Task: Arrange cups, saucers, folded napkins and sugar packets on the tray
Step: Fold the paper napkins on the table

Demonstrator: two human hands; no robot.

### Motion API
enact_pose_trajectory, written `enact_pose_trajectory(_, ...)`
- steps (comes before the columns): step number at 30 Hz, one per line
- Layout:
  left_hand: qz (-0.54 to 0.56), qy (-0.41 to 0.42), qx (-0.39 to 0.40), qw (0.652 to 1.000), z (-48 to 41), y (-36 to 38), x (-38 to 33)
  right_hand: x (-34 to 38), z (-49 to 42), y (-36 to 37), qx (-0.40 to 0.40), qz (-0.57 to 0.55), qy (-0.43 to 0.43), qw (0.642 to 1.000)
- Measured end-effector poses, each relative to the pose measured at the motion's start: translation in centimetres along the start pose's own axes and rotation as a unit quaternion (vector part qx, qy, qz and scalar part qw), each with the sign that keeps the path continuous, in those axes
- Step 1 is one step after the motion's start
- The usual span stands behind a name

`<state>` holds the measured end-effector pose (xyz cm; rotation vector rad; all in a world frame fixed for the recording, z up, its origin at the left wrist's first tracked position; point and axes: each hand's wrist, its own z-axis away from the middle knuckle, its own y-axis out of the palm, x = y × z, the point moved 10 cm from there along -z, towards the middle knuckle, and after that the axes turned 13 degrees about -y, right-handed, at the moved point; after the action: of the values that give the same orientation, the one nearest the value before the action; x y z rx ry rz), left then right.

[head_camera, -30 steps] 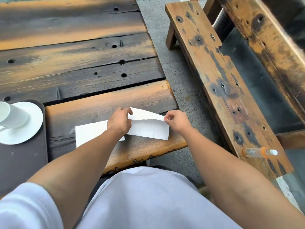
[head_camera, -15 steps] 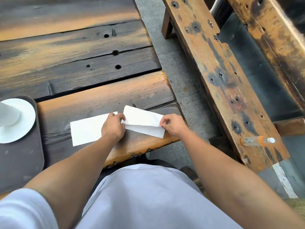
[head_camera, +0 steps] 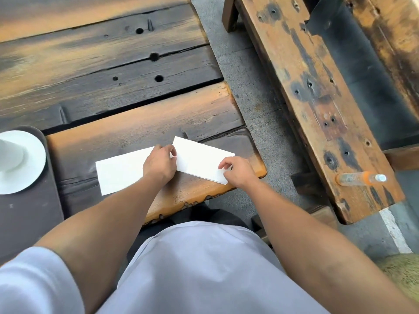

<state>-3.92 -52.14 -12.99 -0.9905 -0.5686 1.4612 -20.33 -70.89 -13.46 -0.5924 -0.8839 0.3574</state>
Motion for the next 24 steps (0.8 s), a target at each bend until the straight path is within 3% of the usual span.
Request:
enact_pose_trajectory(7, -0.012, 0.034, 0.014, 0.999, -1.9, 0.1, -3.6, -0.2, -2.0, -2.0, -0.066, 0.080, 0.026, 0.994)
enact_pose_trajectory(24, -0.018, 0.024, 0.001, 1.000, -4.2, 0.6, -4.6, -1.6, -4.6, -2.6, -0.096, 0.060, 0.070, 0.991)
